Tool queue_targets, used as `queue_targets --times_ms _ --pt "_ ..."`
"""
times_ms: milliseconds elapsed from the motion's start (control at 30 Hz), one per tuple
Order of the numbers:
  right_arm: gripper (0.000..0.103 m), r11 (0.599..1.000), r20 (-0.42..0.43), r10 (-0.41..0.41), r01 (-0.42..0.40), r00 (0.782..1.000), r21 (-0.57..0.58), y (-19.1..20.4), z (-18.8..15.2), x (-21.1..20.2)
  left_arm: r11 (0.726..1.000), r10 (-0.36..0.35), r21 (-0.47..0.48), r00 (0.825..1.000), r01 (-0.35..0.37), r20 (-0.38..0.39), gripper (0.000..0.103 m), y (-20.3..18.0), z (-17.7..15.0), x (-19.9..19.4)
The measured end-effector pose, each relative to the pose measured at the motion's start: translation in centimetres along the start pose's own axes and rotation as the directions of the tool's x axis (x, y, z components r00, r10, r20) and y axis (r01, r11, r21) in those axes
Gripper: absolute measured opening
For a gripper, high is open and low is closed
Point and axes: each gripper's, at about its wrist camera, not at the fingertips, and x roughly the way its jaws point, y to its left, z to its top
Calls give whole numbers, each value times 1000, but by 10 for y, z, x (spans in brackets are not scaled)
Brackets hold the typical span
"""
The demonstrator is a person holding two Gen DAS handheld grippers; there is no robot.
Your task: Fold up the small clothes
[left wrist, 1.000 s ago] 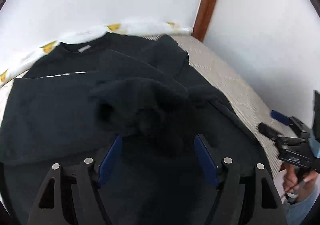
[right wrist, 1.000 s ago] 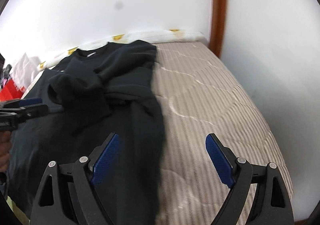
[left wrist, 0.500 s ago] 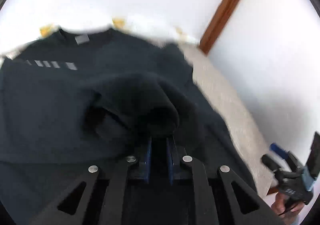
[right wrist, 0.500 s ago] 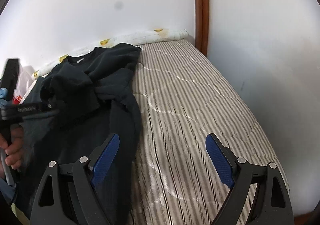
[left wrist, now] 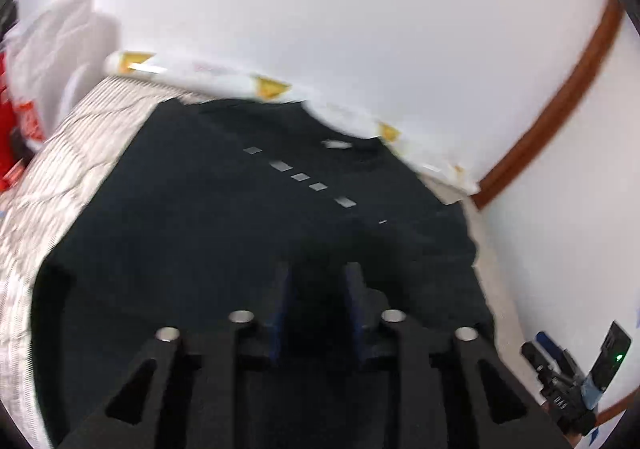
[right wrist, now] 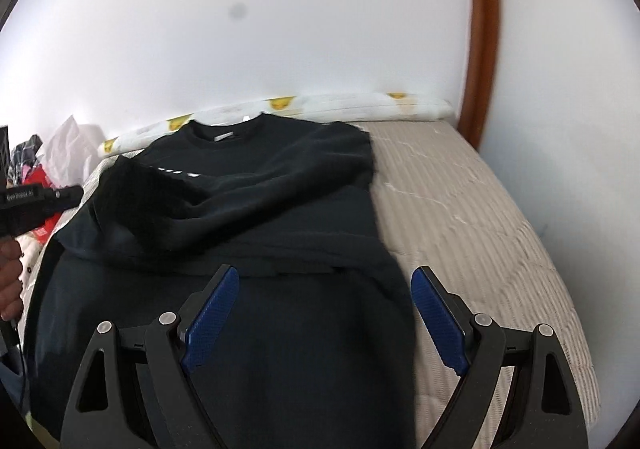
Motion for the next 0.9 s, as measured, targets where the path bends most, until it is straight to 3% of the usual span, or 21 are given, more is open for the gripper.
queue_targets --times_ms 133,200,267,433,733,800,867,900 --pt "87 999 -27 4 -5 1000 -50 35 7 13 997 61 43 998 -60 -12 40 23 -10 -6" --pt "87 997 -28 -3 0 1000 -82 52 11 18 996 69 60 997 -68 -15 47 33 -11 -7" --pt "87 994 -29 2 -5 1000 -109 70 15 24 994 81 72 997 -80 -3 61 44 -14 -11" --pt "87 989 -31 58 -61 998 -135 114 30 42 980 144 129 989 -149 47 65 65 -18 -23" --pt "86 992 -59 101 -105 993 -64 154 34 92 976 169 138 986 -169 14 66 109 -38 -34" --pt "78 993 -72 98 -102 993 -64 160 31 102 975 178 133 984 -178 9 66 117 -43 -35" --pt "49 990 -119 125 -132 985 -49 166 29 115 975 178 133 984 -176 -5 66 124 -47 -35" --pt "40 984 -149 171 -177 974 -28 169 28 121 975 179 133 984 -177 -9 66 127 -48 -35"
